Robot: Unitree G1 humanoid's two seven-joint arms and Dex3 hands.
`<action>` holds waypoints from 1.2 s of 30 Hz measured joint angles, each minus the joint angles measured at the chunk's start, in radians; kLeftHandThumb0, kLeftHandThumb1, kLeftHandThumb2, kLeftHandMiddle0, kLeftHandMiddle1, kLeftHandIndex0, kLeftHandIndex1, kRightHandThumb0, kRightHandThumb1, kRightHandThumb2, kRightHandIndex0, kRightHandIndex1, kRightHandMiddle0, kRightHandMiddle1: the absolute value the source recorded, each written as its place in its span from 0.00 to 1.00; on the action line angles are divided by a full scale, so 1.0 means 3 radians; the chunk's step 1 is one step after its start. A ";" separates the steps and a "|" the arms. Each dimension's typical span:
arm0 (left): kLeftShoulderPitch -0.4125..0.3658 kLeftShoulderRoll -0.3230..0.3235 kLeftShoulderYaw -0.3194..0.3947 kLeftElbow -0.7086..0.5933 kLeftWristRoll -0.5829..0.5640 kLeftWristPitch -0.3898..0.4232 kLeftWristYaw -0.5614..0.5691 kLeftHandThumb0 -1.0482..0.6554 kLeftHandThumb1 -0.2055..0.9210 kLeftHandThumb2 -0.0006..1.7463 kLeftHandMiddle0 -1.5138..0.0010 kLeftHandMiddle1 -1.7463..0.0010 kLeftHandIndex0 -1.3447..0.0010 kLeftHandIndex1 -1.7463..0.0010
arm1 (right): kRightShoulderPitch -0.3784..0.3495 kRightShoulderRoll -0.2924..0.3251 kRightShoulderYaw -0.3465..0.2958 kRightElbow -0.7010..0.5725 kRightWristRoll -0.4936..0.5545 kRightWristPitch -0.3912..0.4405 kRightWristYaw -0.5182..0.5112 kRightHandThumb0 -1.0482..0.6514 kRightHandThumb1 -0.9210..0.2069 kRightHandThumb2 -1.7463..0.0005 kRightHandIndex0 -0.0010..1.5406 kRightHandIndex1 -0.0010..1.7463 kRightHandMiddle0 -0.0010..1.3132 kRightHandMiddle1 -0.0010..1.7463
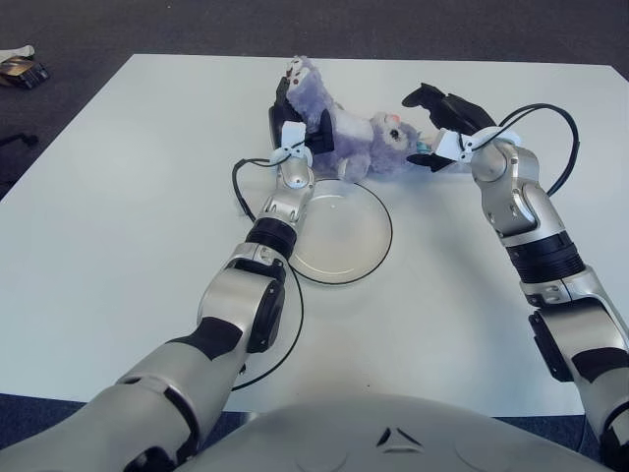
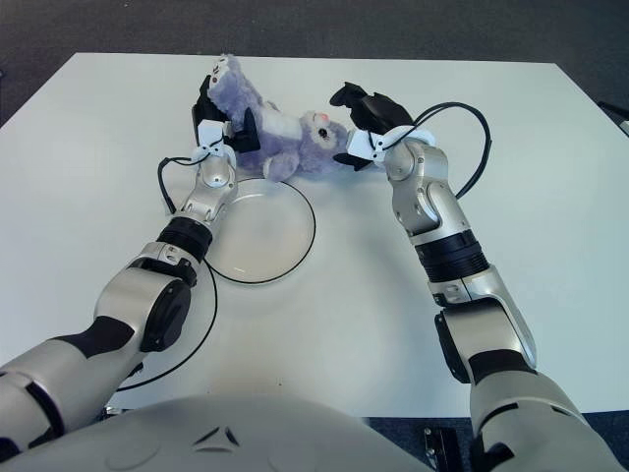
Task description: Put the doll into the plate.
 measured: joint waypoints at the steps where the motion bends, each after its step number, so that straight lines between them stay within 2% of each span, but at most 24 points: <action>1: -0.0001 -0.0003 0.0000 0.0000 -0.0004 0.0001 0.0000 0.62 0.25 0.89 0.44 0.08 0.58 0.00 | -0.0015 0.0000 0.0012 0.0044 0.0000 -0.0005 0.0000 0.21 0.54 0.52 0.00 0.32 0.00 0.31; 10: -0.0023 -0.0021 0.0017 0.0014 -0.0032 0.0032 0.0029 0.62 0.25 0.89 0.45 0.08 0.57 0.00 | -0.0075 0.0012 0.0067 0.0330 0.0099 -0.0103 0.0043 0.22 0.58 0.51 0.00 0.19 0.00 0.24; 19: -0.0142 -0.0028 0.0060 0.0142 -0.0112 0.0160 0.0079 0.62 0.25 0.89 0.45 0.08 0.57 0.00 | -0.0076 0.0013 0.0066 0.0382 0.0315 -0.0139 0.0285 0.25 0.64 0.48 0.00 0.07 0.00 0.21; 23: -0.0211 -0.0034 0.0094 0.0184 -0.0180 0.0269 0.0103 0.62 0.24 0.90 0.45 0.07 0.56 0.00 | -0.0076 0.0005 0.0073 0.0382 0.0337 -0.0158 0.0325 0.24 0.62 0.47 0.00 0.03 0.00 0.19; 28: -0.0319 -0.0042 0.0227 0.0250 -0.0415 0.0485 0.0029 0.62 0.24 0.90 0.45 0.07 0.56 0.00 | -0.0076 -0.0024 0.0131 0.0420 0.0247 -0.0251 0.0249 0.19 0.53 0.52 0.00 0.01 0.00 0.12; 36: -0.0516 -0.0054 0.0375 0.0372 -0.0656 0.0716 -0.0077 0.62 0.24 0.90 0.45 0.07 0.56 0.00 | -0.0036 -0.0025 0.0161 0.0404 0.0176 -0.0258 0.0110 0.23 0.54 0.52 0.00 0.00 0.00 0.11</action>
